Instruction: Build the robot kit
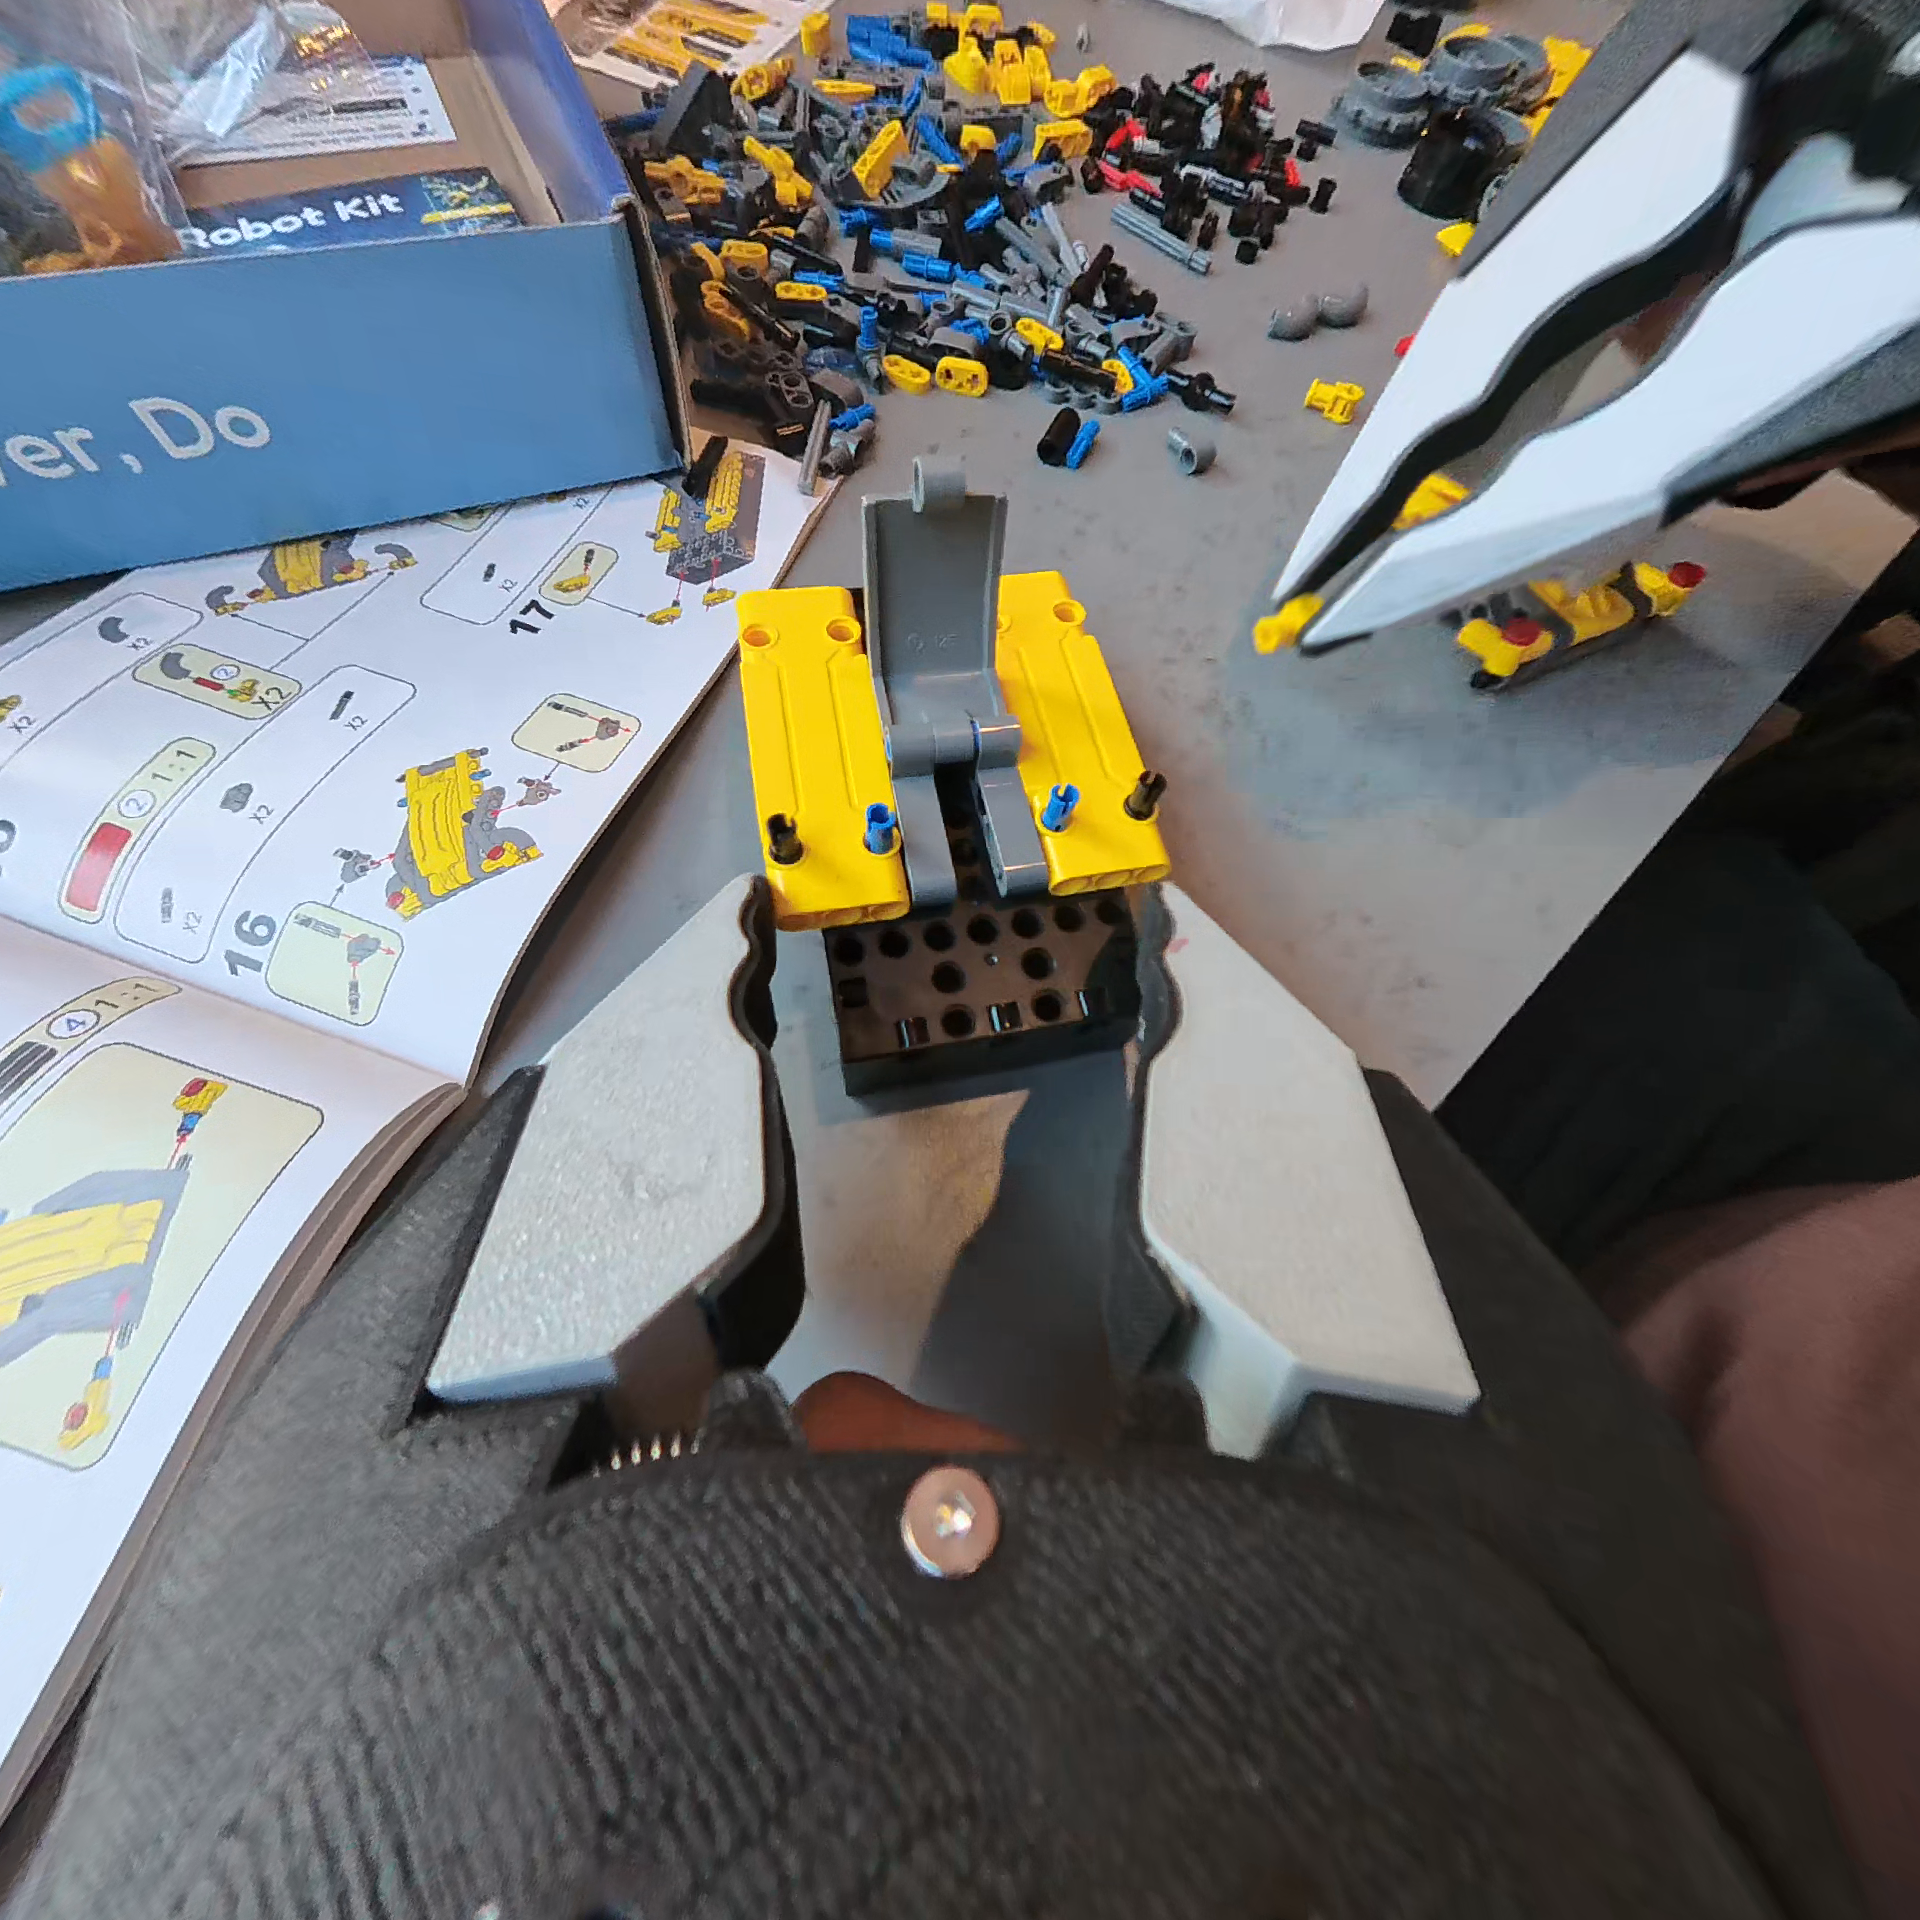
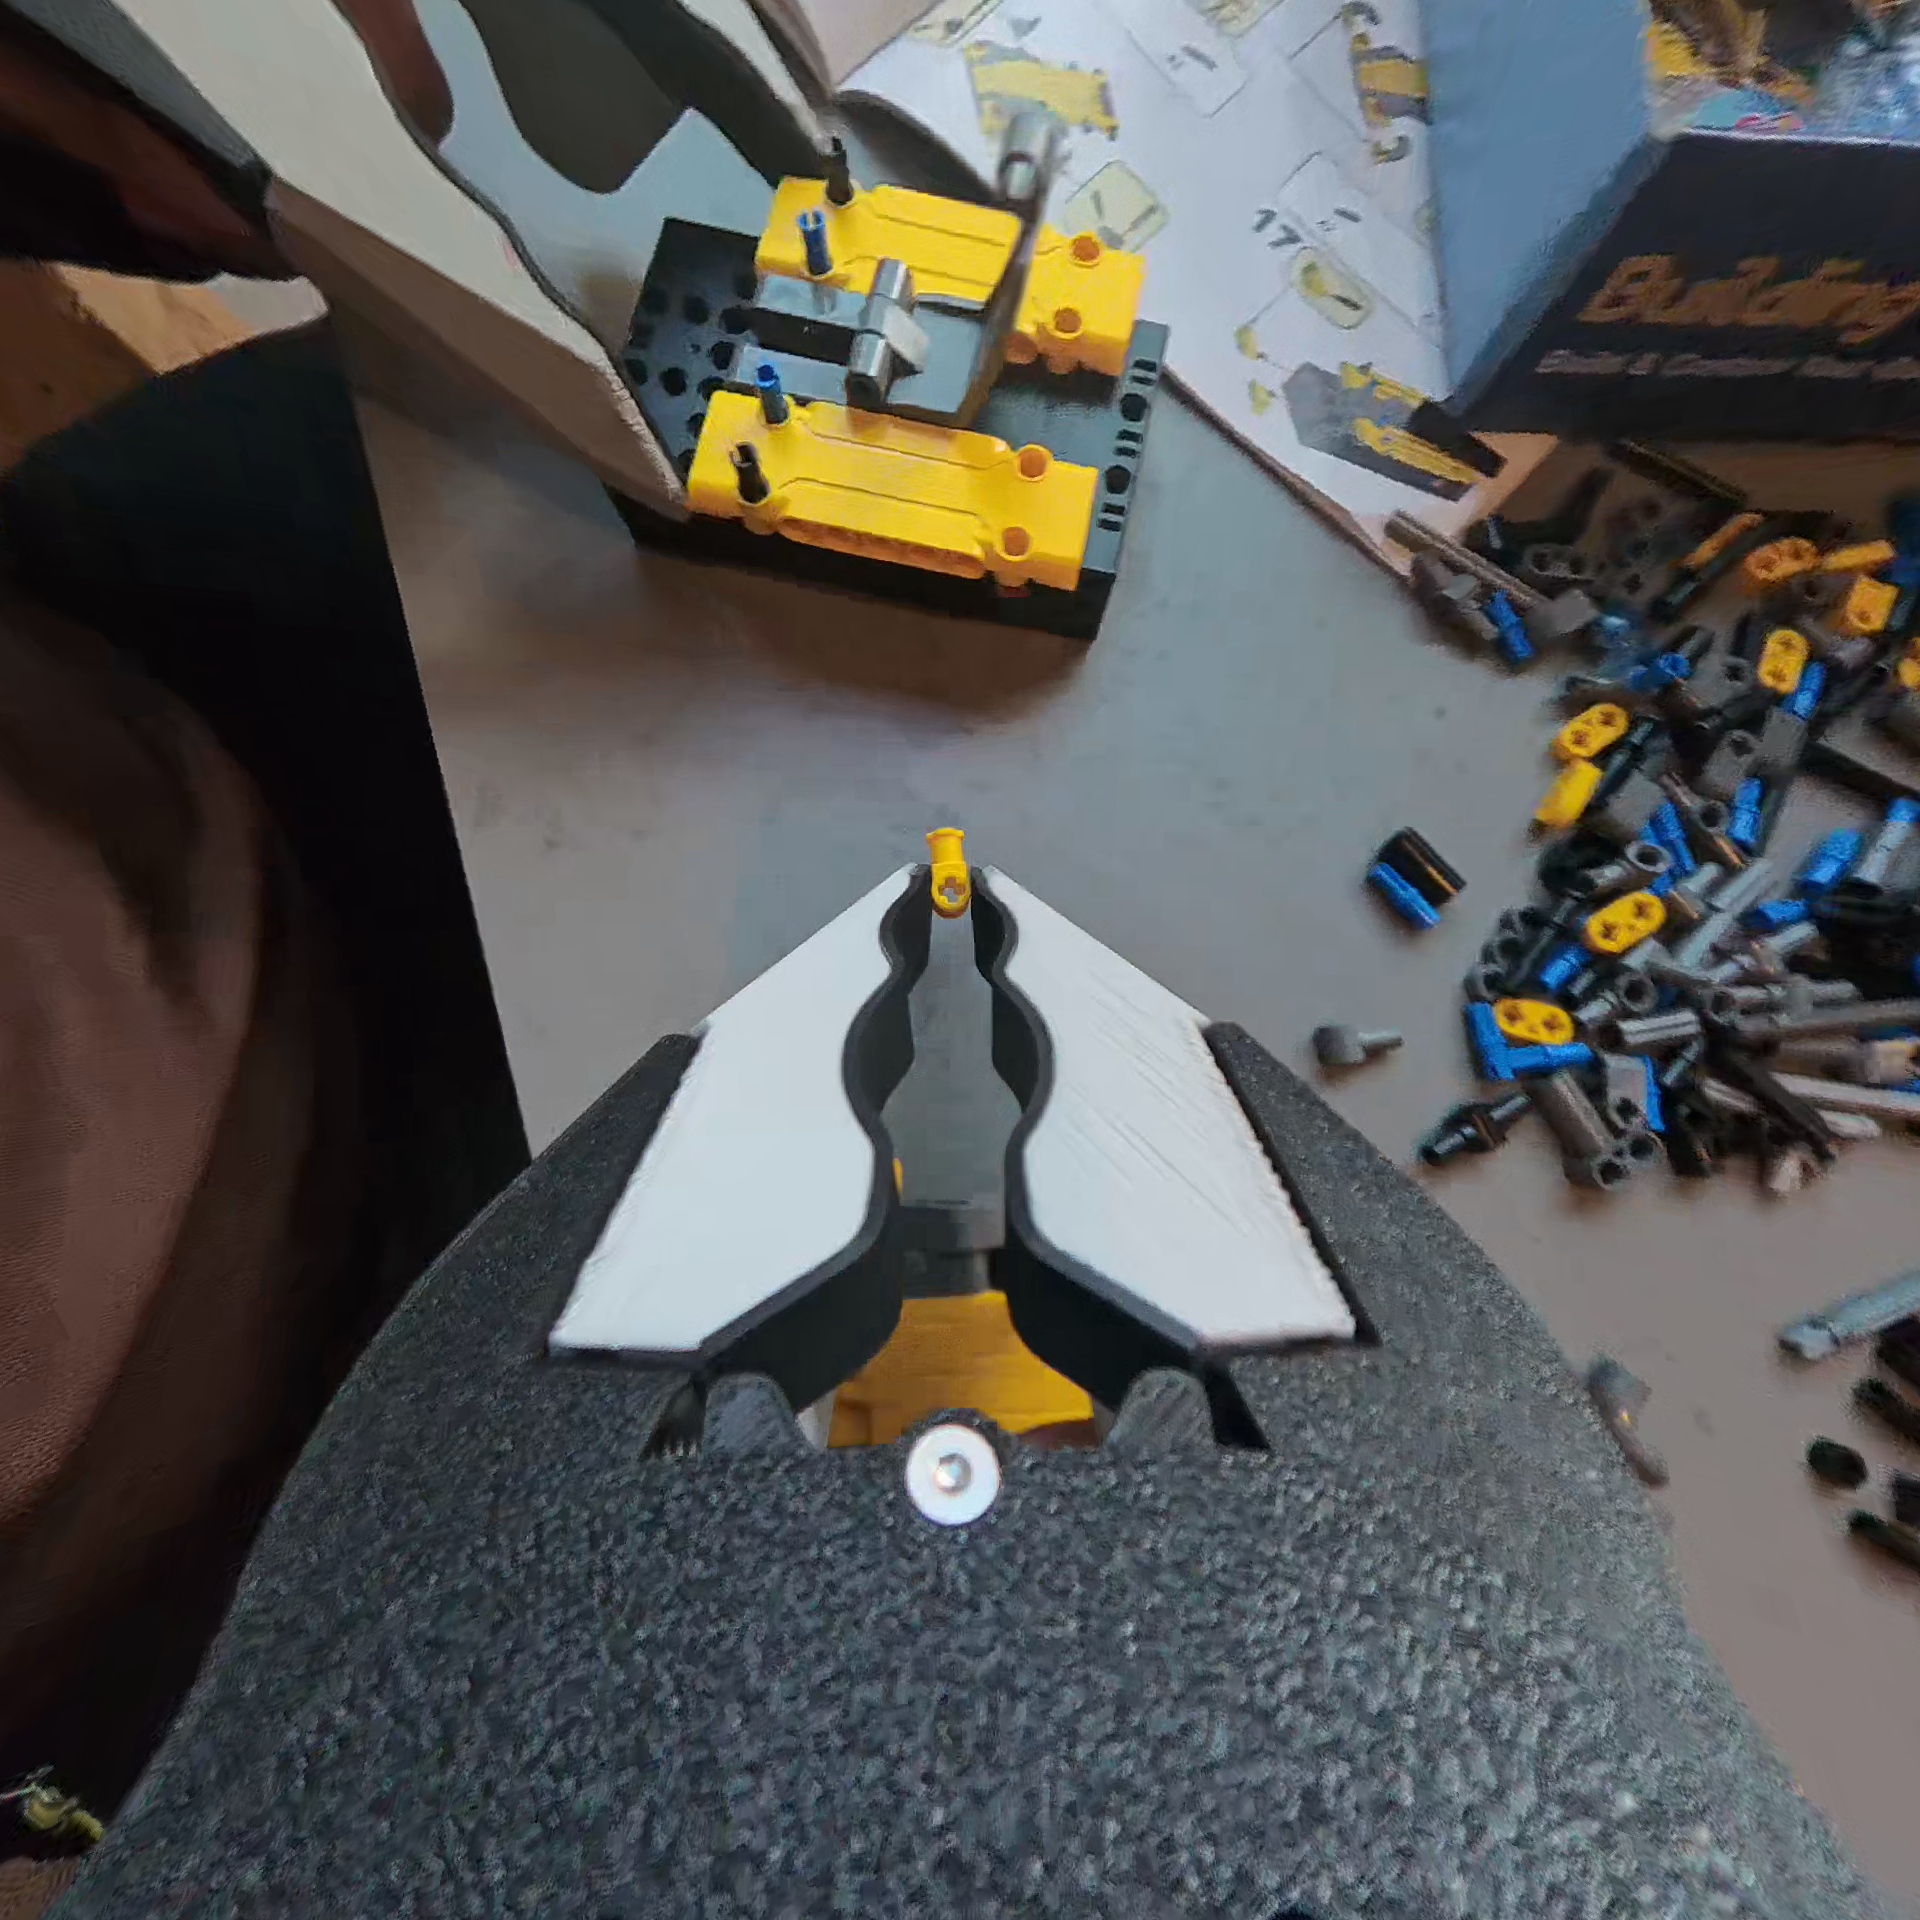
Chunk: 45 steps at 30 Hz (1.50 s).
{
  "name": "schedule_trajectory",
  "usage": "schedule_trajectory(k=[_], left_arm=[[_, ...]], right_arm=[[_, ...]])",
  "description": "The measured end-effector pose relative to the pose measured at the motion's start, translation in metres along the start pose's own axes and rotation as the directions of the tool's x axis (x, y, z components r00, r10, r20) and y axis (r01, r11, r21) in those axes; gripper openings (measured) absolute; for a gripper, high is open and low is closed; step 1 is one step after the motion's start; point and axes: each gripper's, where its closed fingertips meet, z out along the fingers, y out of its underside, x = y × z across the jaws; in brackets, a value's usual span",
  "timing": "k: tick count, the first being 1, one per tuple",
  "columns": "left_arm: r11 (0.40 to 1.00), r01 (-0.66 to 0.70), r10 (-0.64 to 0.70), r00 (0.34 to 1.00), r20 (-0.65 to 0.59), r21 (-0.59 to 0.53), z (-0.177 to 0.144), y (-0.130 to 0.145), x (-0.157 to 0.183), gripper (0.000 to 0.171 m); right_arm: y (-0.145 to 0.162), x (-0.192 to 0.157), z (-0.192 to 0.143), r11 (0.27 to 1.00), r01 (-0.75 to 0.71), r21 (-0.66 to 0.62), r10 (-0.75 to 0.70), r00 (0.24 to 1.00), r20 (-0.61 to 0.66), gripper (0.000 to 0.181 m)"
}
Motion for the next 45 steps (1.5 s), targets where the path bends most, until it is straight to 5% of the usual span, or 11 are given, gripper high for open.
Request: schedule_trajectory(k=[13,21,28,34,38,45], left_arm=[[0.999,-0.034,0.035,0.999,-0.005,0.037,-0.004,-0.003,0.004,0.067],[0.999,-0.037,0.037,0.999,0.002,0.031,-0.003,-0.002,0.004,0.067],[0.999,-0.034,0.034,0.999,0.001,0.023,-0.002,-0.002,0.004,0.067],[0.999,-0.034,0.034,0.999,0.002,0.020,-0.002,-0.002,0.004,0.067],[0.999,-0.036,0.036,0.999,0.004,0.021,-0.002,-0.002,0.004,0.067],[0.999,-0.041,0.041,0.999,0.009,0.025,-0.002,-0.002,0.004,0.067]], right_arm=[[-0.003,-0.004,-0.003,0.985,0.144,-0.092,-0.147,0.989,-0.021,0.018],[0.015,0.020,-0.072,0.986,0.117,-0.123,-0.141,0.968,-0.210,0.020],[0.048,0.044,-0.126,0.997,-0.053,-0.048,0.035,0.948,-0.317,0.020],[0.052,0.021,-0.108,0.996,-0.090,0.008,0.090,0.965,-0.248,0.024],[0.051,0.006,-0.084,0.998,-0.035,-0.048,0.022,0.968,-0.249,0.040],[0.057,0.000,-0.060,0.993,0.004,-0.114,-0.038,0.954,-0.297,0.041]])
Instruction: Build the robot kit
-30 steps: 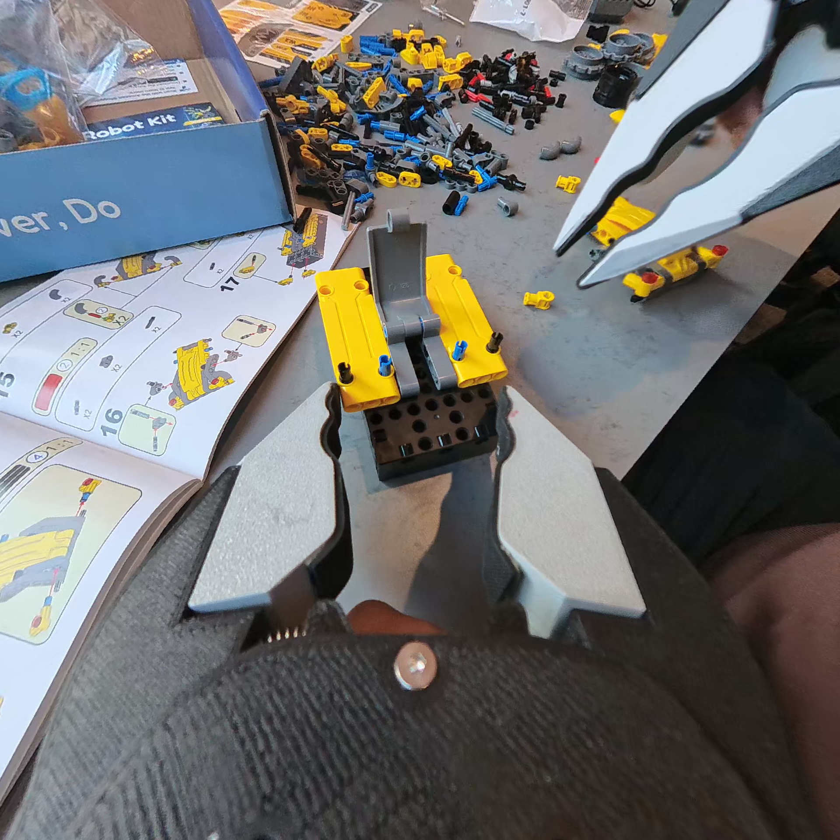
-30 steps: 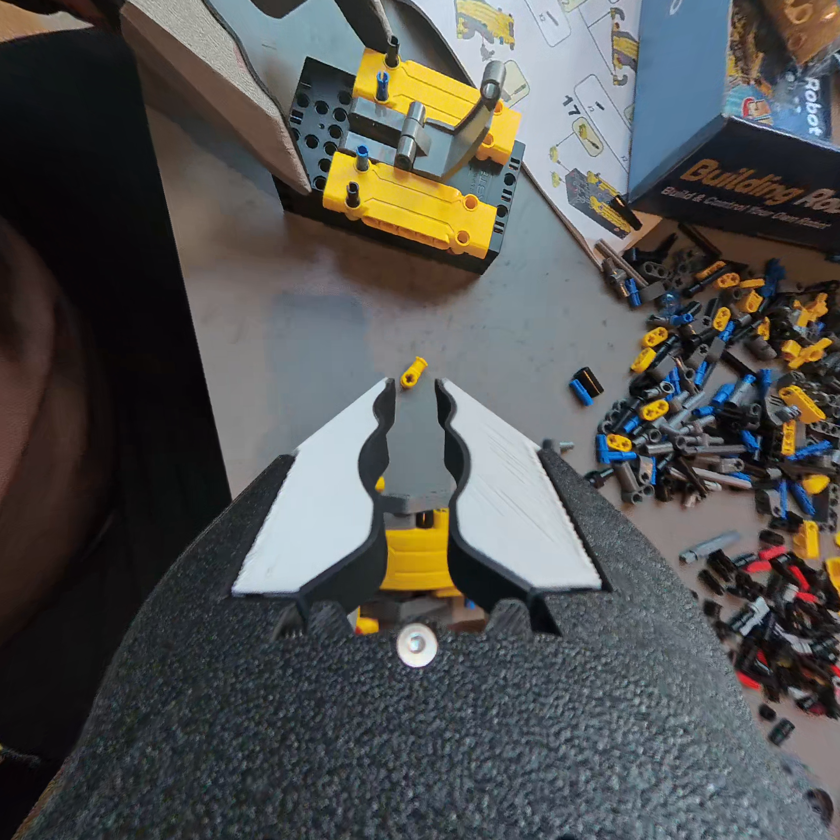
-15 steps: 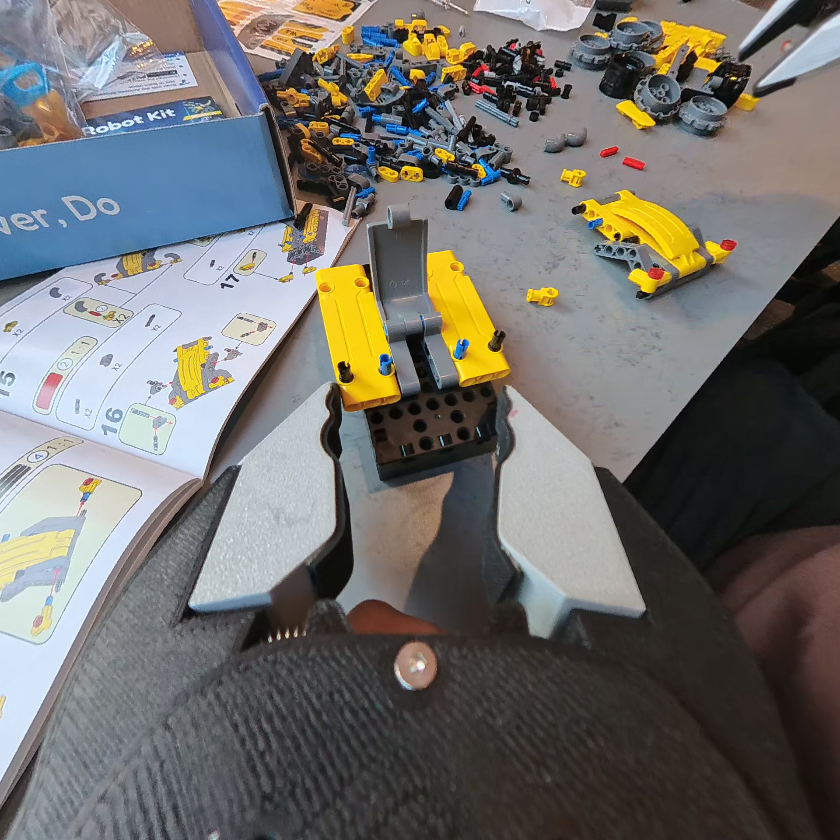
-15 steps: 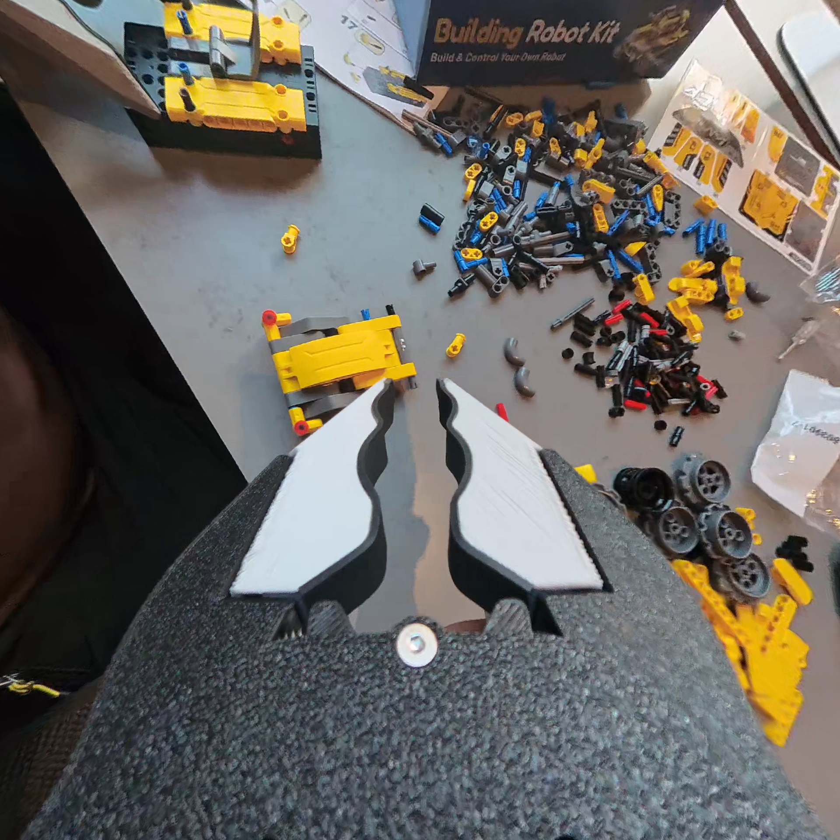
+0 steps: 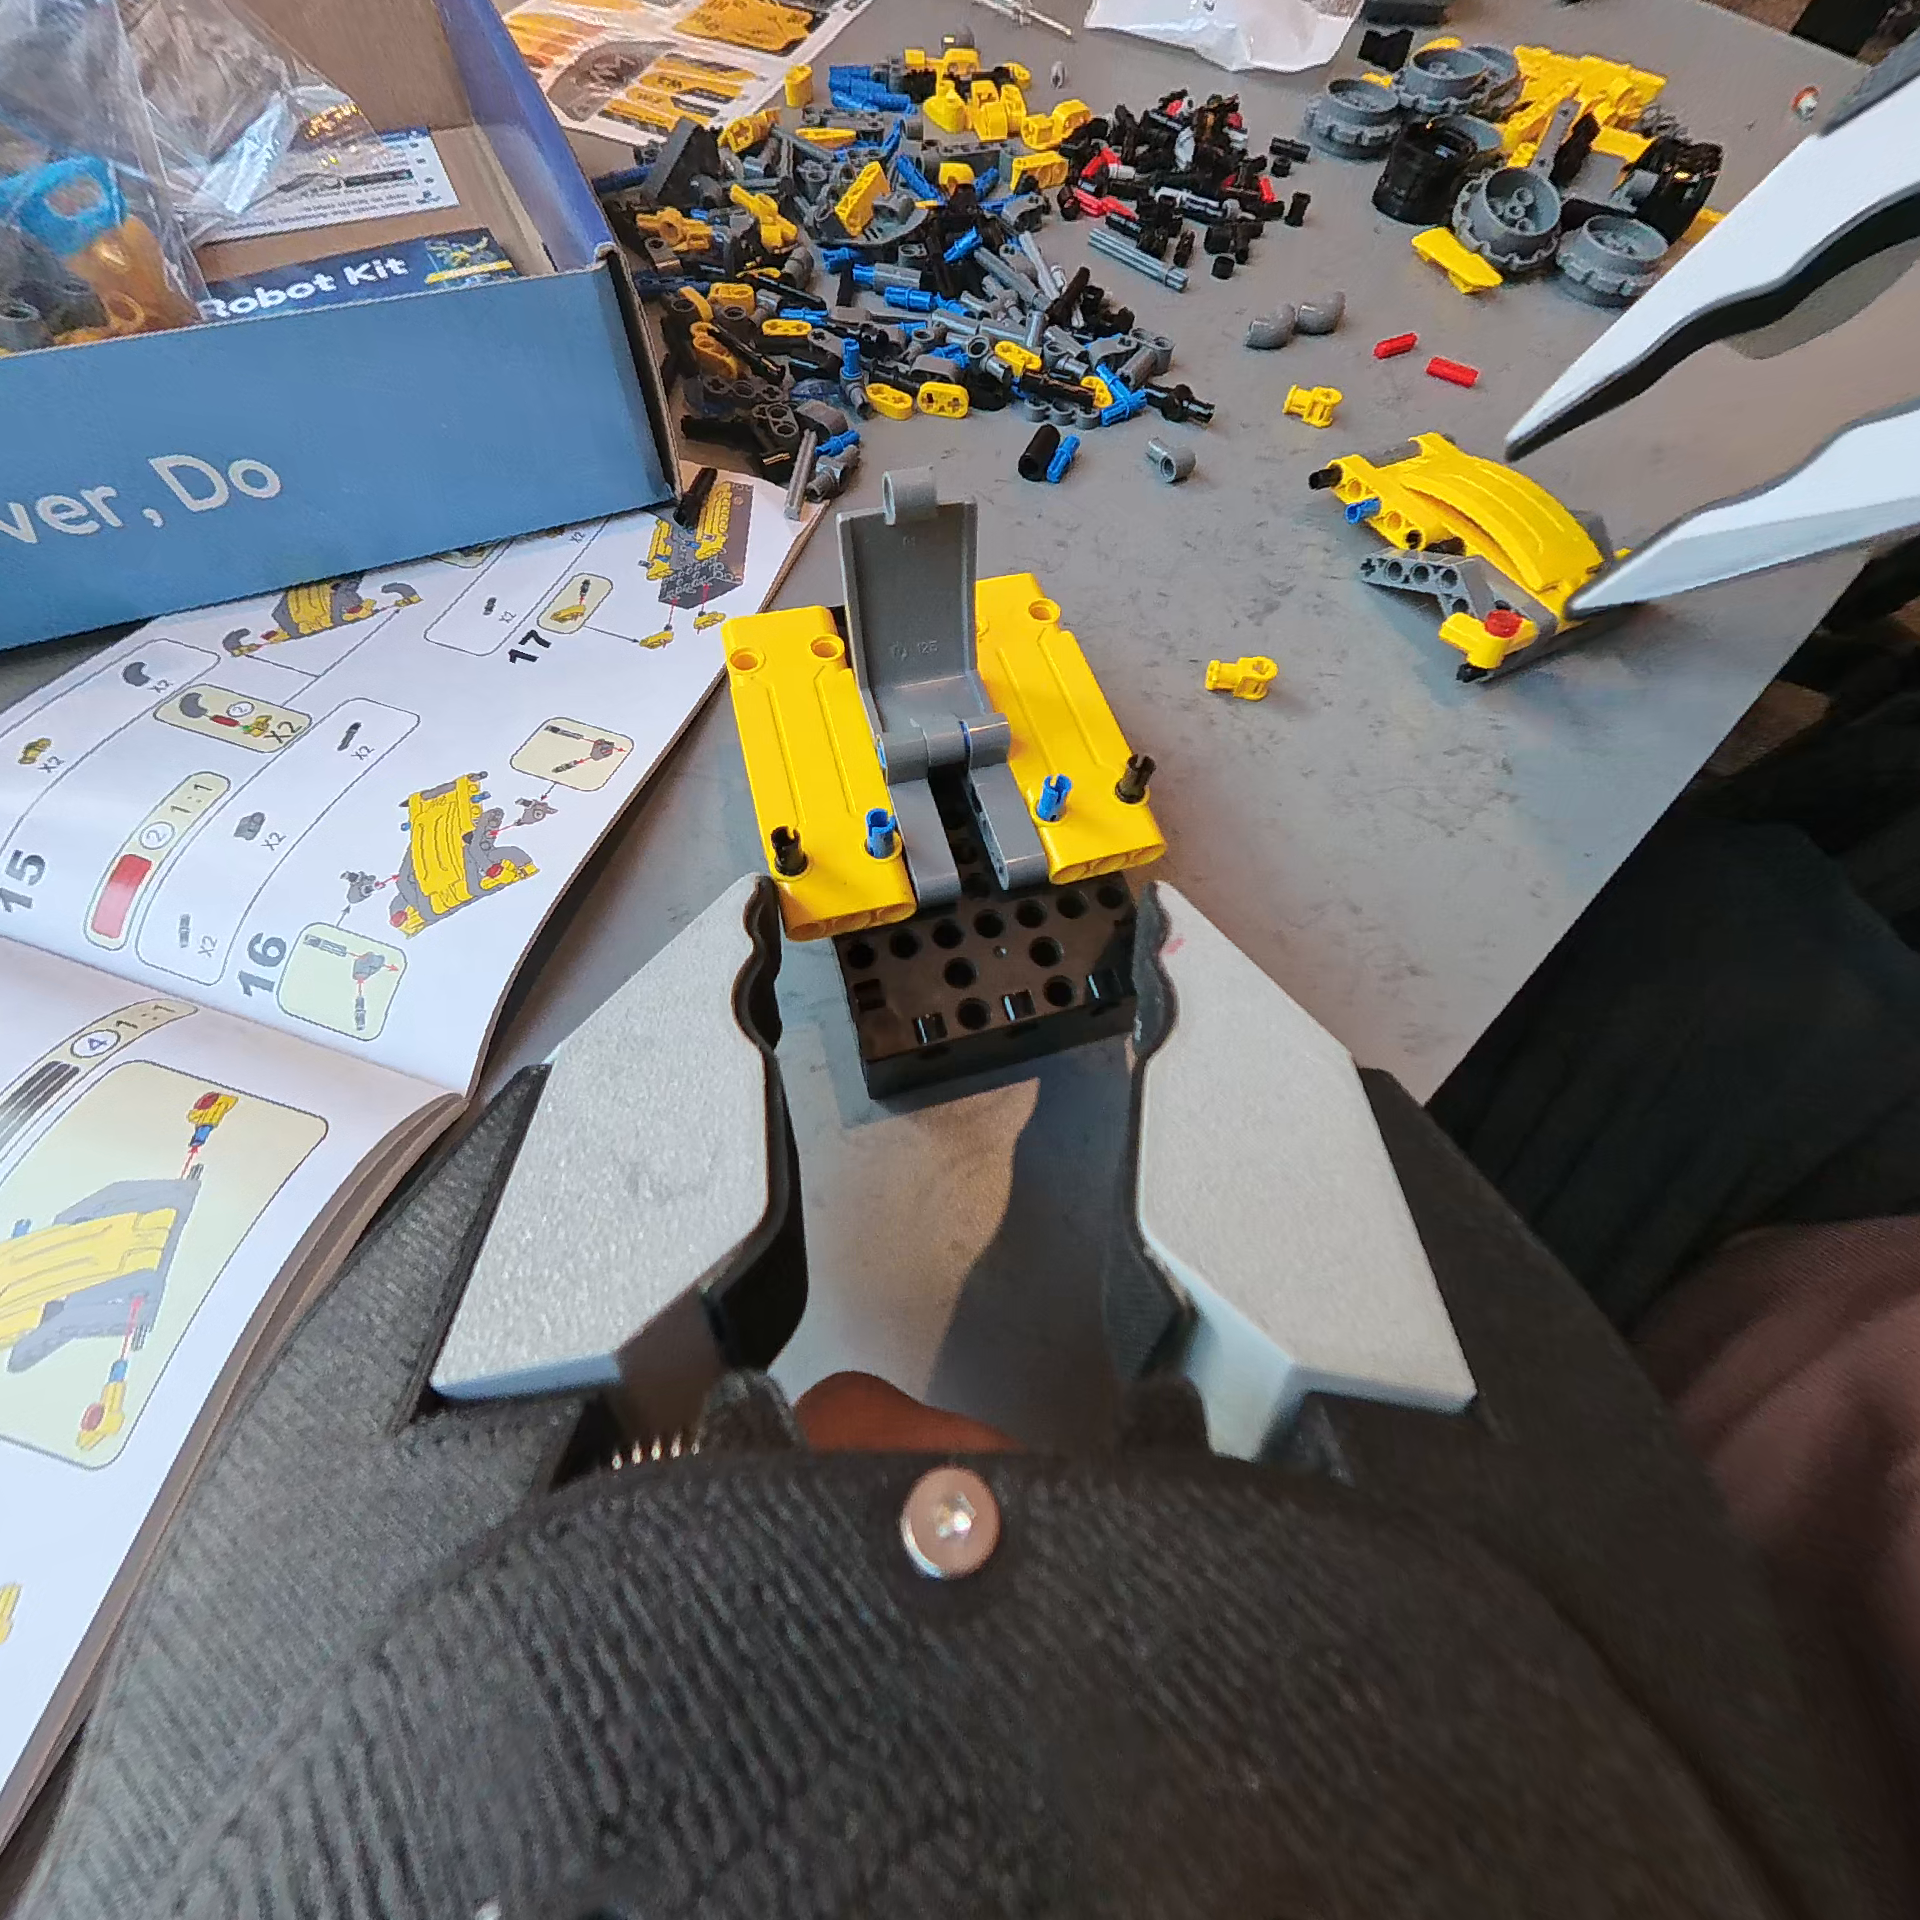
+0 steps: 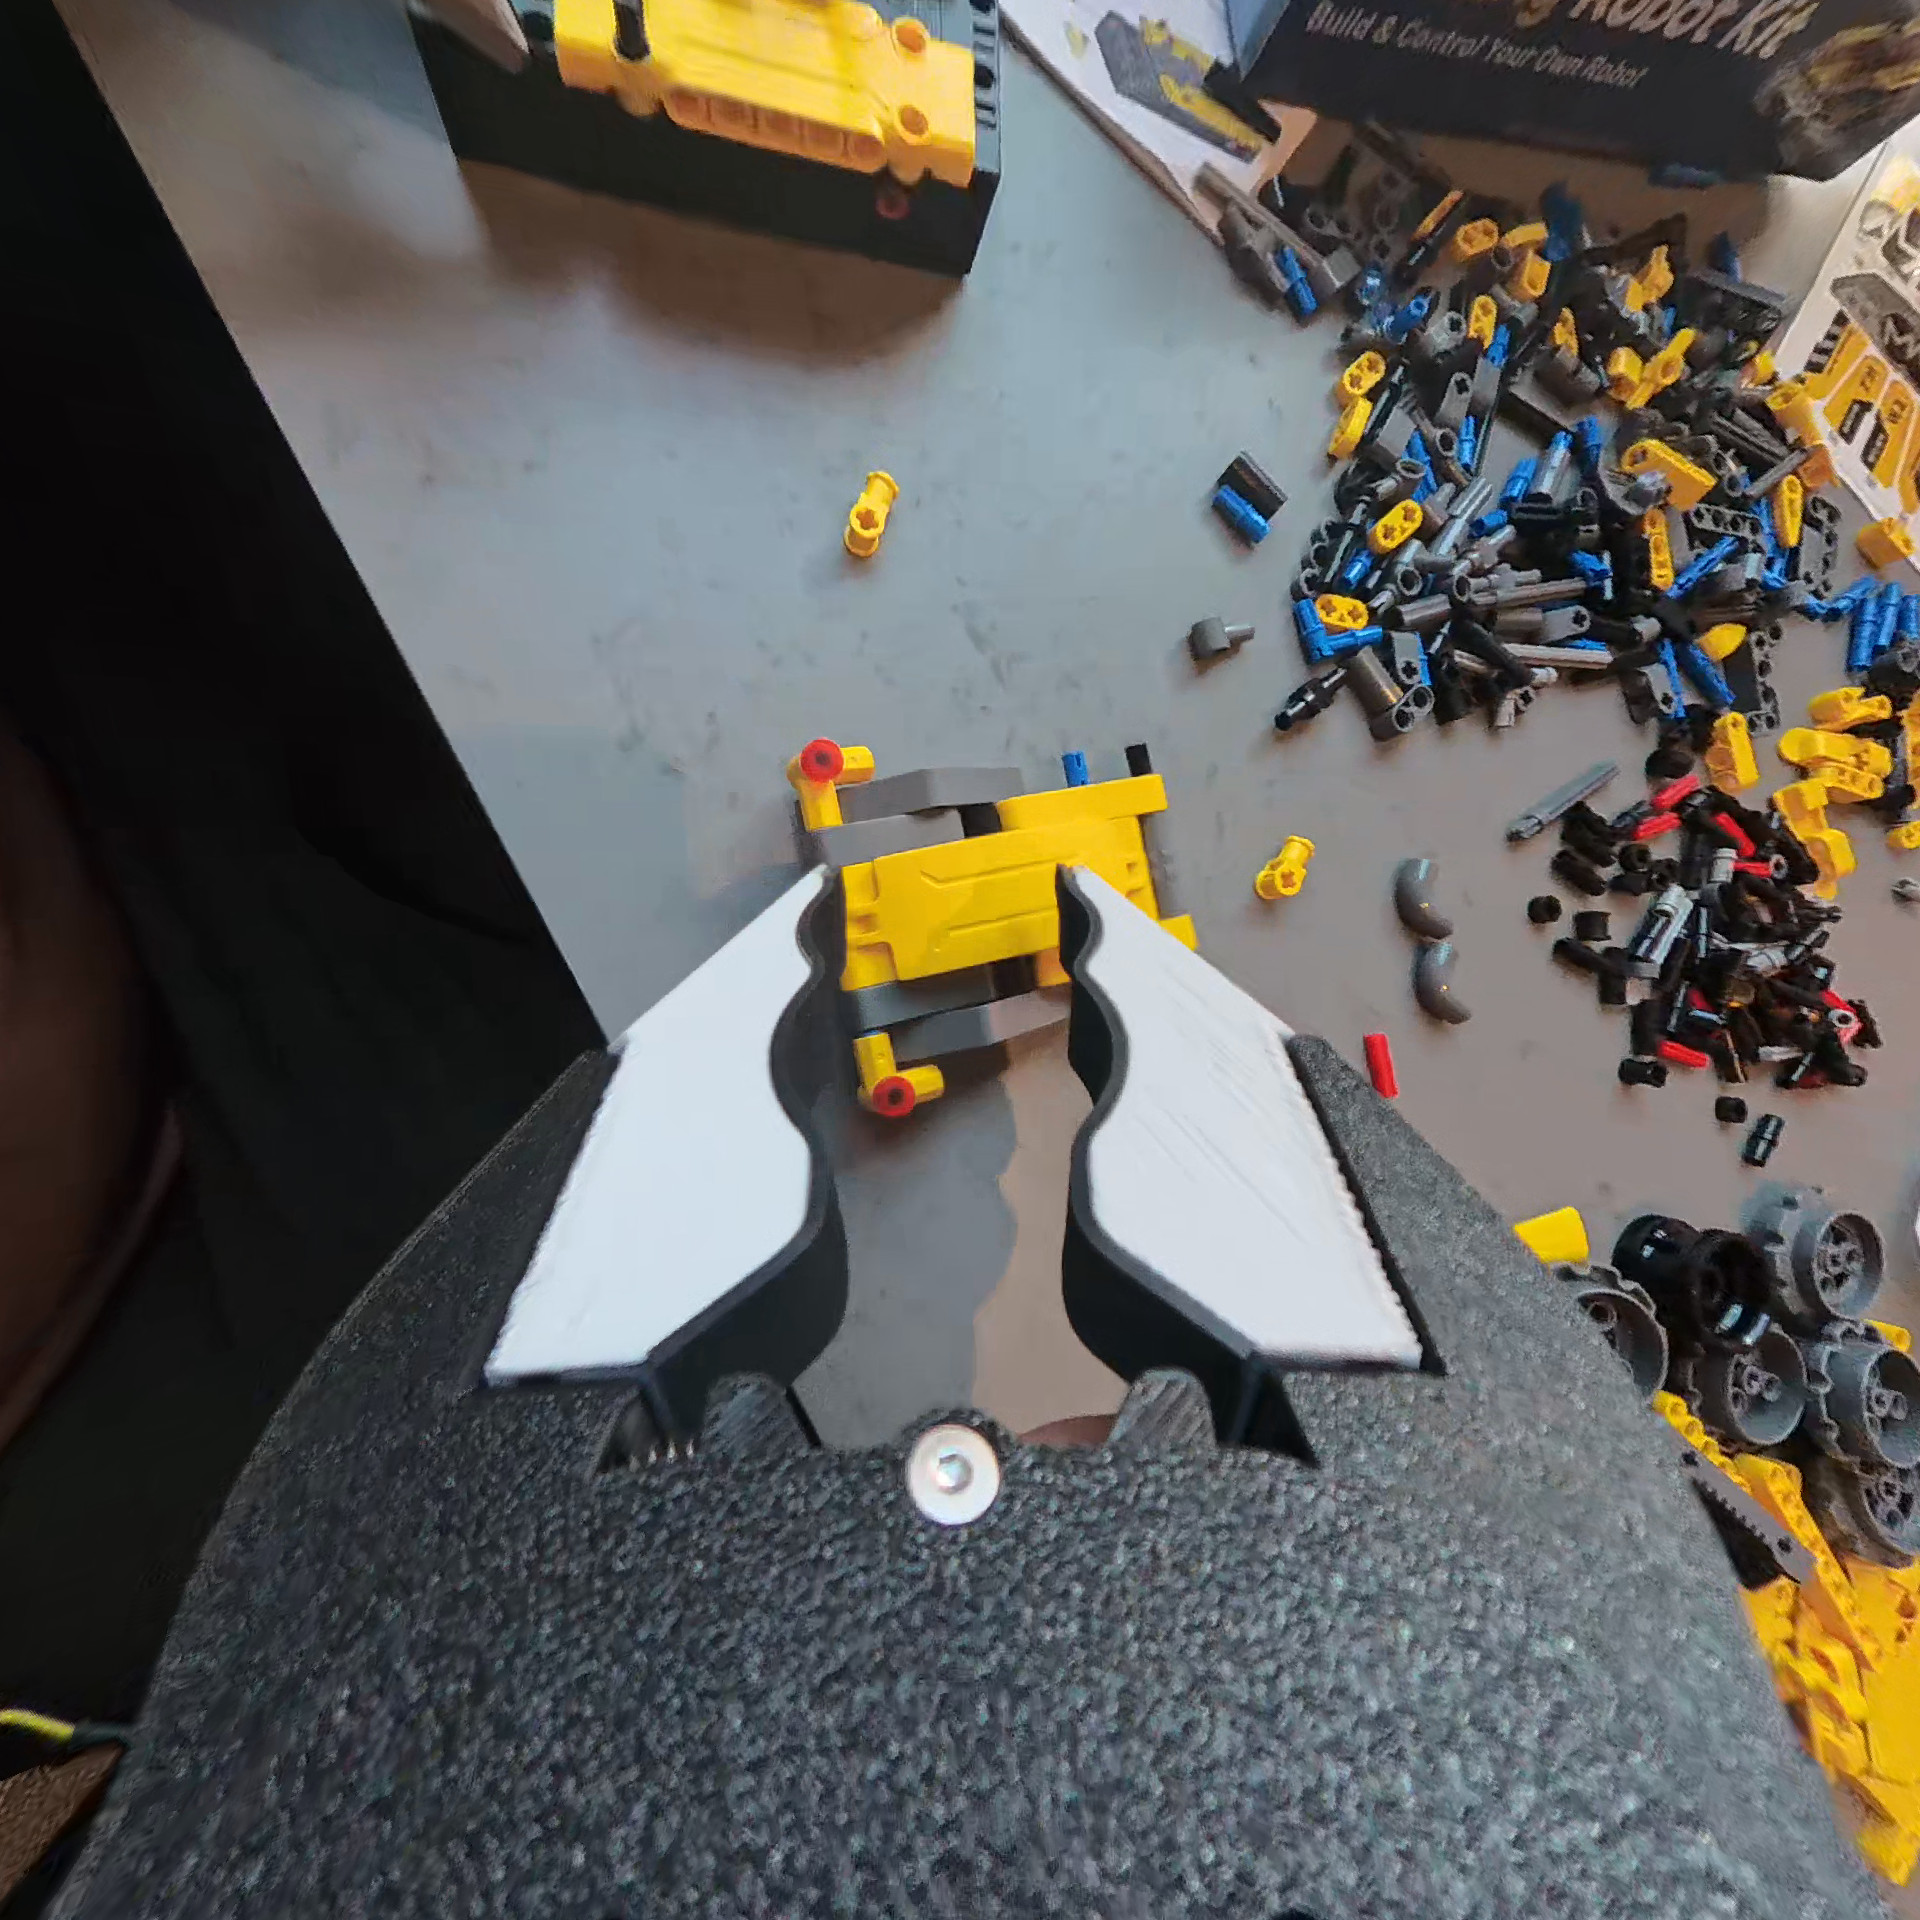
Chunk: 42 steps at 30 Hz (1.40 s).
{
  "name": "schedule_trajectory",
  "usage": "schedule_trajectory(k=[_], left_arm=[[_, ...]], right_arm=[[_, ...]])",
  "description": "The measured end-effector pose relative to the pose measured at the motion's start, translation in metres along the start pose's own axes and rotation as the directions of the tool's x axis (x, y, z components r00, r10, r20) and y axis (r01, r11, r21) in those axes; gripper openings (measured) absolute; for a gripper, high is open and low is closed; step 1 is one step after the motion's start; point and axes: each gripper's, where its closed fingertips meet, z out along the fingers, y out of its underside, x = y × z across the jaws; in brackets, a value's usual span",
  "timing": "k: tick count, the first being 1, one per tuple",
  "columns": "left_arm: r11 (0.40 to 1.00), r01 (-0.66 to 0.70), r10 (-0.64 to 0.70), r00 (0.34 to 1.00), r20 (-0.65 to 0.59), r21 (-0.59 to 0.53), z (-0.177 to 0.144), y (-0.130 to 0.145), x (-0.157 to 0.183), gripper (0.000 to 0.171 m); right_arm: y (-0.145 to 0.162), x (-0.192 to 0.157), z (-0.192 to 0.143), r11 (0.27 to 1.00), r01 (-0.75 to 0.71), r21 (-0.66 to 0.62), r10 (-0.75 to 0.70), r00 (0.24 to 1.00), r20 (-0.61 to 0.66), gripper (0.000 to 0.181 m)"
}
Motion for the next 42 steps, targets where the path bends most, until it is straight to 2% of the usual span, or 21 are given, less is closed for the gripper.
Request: schedule_trajectory(k=[6,11,18,23,27,31,33,42], left_arm=[[1.000,0.004,-0.004,1.000,-0.002,0.006,-0.001,0.000,0.000,0.066],[1.000,0.006,-0.006,1.000,-0.004,0.005,-0.001,0.000,0.000,0.066],[1.000,0.009,-0.008,1.000,-0.010,0.008,-0.001,0.000,0.000,0.066],[1.000,0.015,-0.015,1.000,-0.018,0.011,-0.001,-0.001,0.000,0.066],[1.000,0.021,-0.021,0.999,-0.027,0.015,-0.002,-0.001,0.001,0.066],[0.999,0.026,-0.026,0.999,-0.032,0.019,-0.002,-0.002,0.001,0.066],[0.999,0.028,-0.028,0.999,-0.033,0.020,-0.002,-0.002,0.001,0.065],[0.999,0.031,-0.031,0.999,-0.034,0.021,-0.002,-0.002,0.001,0.065]], right_arm=[[0.020,0.016,-0.007,0.998,-0.011,-0.060,0.009,1.000,-0.024,0.032],[0.043,0.030,-0.013,0.993,-0.032,-0.118,0.028,0.999,-0.032,0.032],[0.001,0.022,-0.026,0.994,-0.097,0.057,0.095,0.995,0.042,0.033],[-0.028,0.000,-0.007,0.994,-0.067,0.087,0.057,0.992,0.113,0.032],[-0.041,-0.018,0.016,0.999,-0.012,0.047,0.003,0.981,0.194,0.032],[-0.046,-0.018,0.034,1.000,-0.008,-0.013,0.011,0.972,0.234,0.026],[-0.048,-0.015,0.039,0.999,-0.036,-0.032,0.043,0.968,0.247,0.019],[-0.046,-0.026,0.053,0.994,-0.022,-0.103,0.053,0.949,0.311,0.019]])
